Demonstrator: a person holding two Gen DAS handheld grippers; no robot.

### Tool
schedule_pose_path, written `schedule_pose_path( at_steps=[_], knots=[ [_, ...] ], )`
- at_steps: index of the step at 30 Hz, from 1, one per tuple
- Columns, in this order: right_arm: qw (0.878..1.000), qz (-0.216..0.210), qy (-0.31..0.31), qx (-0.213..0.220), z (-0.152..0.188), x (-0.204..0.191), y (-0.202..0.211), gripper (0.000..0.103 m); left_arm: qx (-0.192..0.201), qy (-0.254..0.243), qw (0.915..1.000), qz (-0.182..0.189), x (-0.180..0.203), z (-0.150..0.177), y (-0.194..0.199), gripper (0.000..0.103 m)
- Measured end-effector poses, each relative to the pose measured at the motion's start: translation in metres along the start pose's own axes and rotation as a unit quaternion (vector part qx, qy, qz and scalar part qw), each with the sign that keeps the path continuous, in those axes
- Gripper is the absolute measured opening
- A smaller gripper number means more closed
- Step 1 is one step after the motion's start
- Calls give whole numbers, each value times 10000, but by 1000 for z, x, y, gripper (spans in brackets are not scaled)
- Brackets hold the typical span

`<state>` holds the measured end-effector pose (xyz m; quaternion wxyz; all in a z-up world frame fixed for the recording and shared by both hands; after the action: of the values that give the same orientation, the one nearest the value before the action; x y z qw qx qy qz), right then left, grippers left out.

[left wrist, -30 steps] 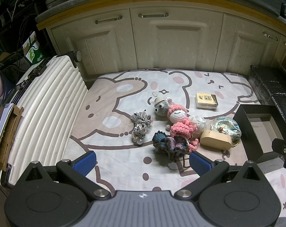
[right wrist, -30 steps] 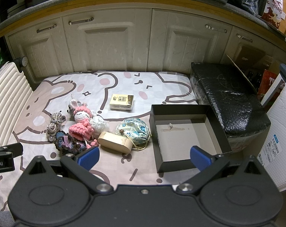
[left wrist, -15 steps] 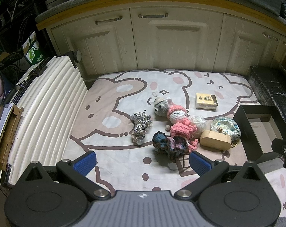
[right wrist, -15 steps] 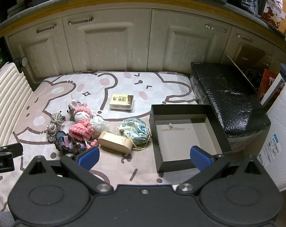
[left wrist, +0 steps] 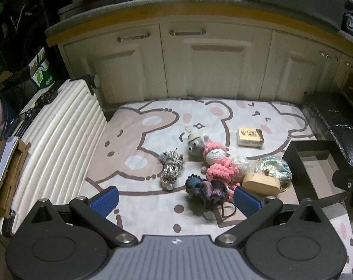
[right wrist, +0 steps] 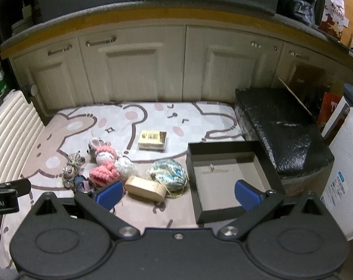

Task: Organize objects
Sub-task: 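Move both tools down toward the crochet toys and wooden block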

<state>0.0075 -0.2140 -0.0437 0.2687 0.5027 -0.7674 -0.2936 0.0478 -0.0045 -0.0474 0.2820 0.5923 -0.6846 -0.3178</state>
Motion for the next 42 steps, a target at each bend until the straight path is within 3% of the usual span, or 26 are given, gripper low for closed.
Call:
schedule_pose_path(
  at_steps=[19, 31, 36, 42],
  knots=[
    [9990, 80, -132, 429, -72, -7, -15, 103, 512, -237, 9981, -244, 0, -68, 4, 103],
    [9988, -150, -268, 370, -90, -25, -68, 101, 478, -410, 9972, -403, 6, -96, -42, 103],
    [9987, -344, -338, 136, -87, -34, -100, 98, 272, -405, 9979, -416, 5, -95, -75, 103],
    [9996, -149, -176, -140, -69, -40, -139, 98, -49, -326, 9988, -374, 4, -79, -117, 103]
  ],
)
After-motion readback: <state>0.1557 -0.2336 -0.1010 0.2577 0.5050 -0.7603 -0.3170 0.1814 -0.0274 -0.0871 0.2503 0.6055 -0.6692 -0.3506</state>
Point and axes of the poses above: each gripper's, at about its wrist camera, not at the fingertips, and y roughly against the way its jaws point, x to its right, z to its underside, the point moved 8 cm from there along -y, roughly the way its jaws point, and after that the axes turned 8 degrees about z, right-handed, at the moved point
